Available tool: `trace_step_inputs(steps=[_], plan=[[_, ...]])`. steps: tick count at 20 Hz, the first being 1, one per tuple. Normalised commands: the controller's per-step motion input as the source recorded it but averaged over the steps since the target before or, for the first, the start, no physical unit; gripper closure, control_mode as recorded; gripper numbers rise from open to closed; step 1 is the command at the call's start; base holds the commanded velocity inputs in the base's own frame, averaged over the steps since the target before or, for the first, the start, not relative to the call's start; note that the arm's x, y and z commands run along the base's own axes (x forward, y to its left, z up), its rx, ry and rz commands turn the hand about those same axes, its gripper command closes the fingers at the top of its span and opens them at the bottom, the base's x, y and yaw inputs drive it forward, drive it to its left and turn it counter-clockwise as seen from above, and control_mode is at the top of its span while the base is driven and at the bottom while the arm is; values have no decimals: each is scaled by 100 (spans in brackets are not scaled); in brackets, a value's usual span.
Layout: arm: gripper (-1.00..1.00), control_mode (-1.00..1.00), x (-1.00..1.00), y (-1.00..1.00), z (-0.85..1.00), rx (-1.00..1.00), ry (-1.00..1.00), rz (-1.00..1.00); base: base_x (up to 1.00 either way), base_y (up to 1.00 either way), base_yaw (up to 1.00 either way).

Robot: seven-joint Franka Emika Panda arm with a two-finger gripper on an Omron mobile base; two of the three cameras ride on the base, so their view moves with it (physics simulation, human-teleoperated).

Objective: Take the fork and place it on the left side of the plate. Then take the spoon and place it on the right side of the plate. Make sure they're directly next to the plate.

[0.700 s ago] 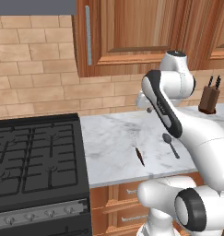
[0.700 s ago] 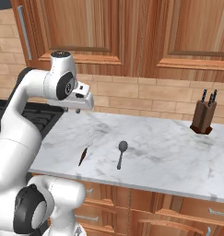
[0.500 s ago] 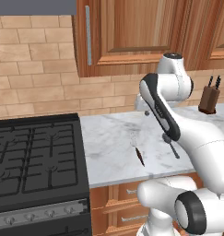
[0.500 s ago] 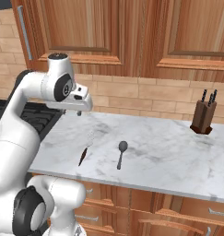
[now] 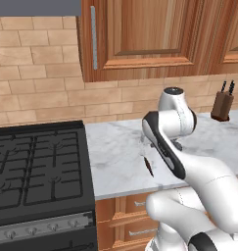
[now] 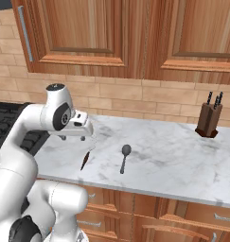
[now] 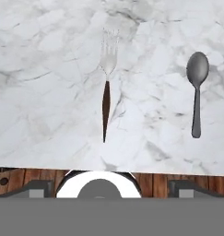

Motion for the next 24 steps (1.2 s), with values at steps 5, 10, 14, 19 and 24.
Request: trace_step_inputs(steps=[5,10,14,19,24], plan=[[-100,-100,34,0,-41,1,14,-7,0,0,0],[-100,-100,37,0,-49,3,9,-7,0,0,0],[-100,-100,28,0,-53,5,11,-6,0,0,0],[-100,-100,2,2,-40,0,2,-3,0,0,0],[-100,-100,8,1,-23,-1,0,0,0,0,0]])
